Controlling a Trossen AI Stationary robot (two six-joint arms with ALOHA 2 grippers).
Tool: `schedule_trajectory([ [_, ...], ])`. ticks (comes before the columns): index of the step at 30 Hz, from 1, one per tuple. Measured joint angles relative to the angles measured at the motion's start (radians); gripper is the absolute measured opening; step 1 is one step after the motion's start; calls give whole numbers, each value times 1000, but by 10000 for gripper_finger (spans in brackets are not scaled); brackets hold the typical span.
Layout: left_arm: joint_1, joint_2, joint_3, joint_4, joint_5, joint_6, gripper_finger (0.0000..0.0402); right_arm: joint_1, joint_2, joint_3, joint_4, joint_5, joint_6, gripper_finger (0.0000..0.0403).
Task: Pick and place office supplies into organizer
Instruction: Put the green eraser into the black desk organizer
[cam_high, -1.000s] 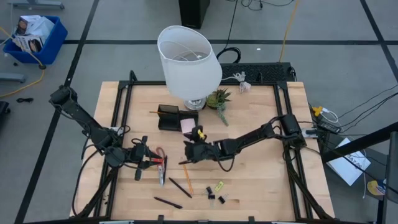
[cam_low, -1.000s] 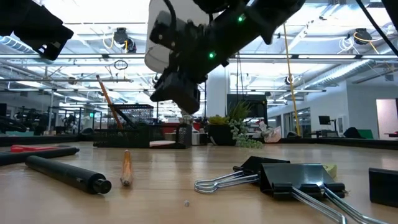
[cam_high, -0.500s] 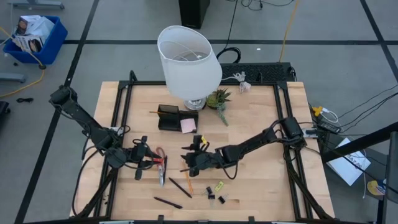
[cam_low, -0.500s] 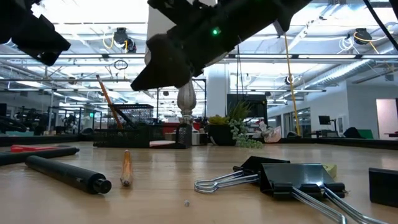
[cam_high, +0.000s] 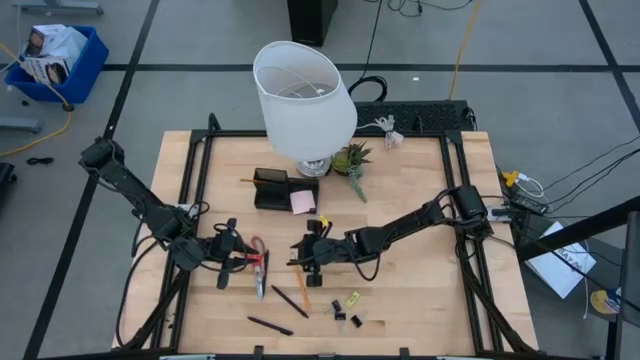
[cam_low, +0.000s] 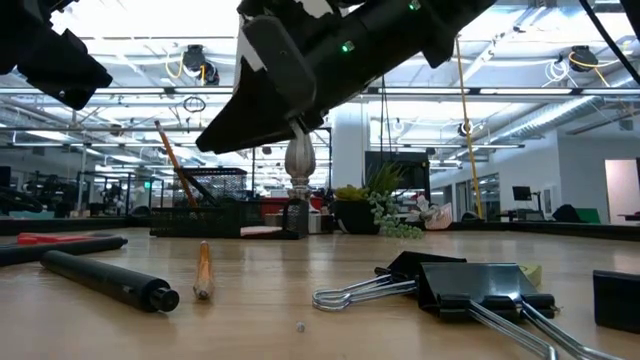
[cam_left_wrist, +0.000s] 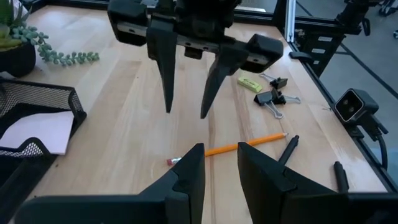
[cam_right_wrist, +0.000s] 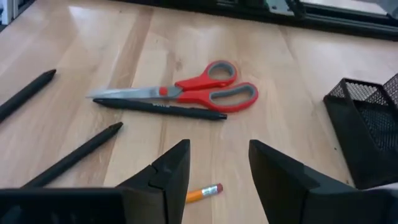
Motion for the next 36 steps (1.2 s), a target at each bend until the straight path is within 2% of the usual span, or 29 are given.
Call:
schedule_trajectory([
  [7,0,0,0,-32,-2,-20,97,34,-126,-32,-194,-17,55,136],
  [14,0,0,0,-36,-21,-20,97,116,-309,-233,-224,-46,180,117],
  [17,6,0,0,-32,-31,-19,97,151,-372,-342,-203,-104,194,115],
  [19,13,0,0,-27,-31,-19,97,173,-399,-423,-143,-152,267,115],
  [22,24,0,0,-20,-31,-19,97,209,-434,-530,-3,-155,422,114],
  [26,41,0,0,-18,-31,-11,97,260,-447,-634,119,-131,452,114],
  [29,52,0,0,-18,-30,-12,97,290,-452,-660,140,-114,446,114],
  [33,53,0,0,-21,-29,-19,97,305,-449,-679,75,-69,419,114],
  [36,53,0,0,-29,-29,-20,97,302,-451,-678,108,-67,399,114],
])
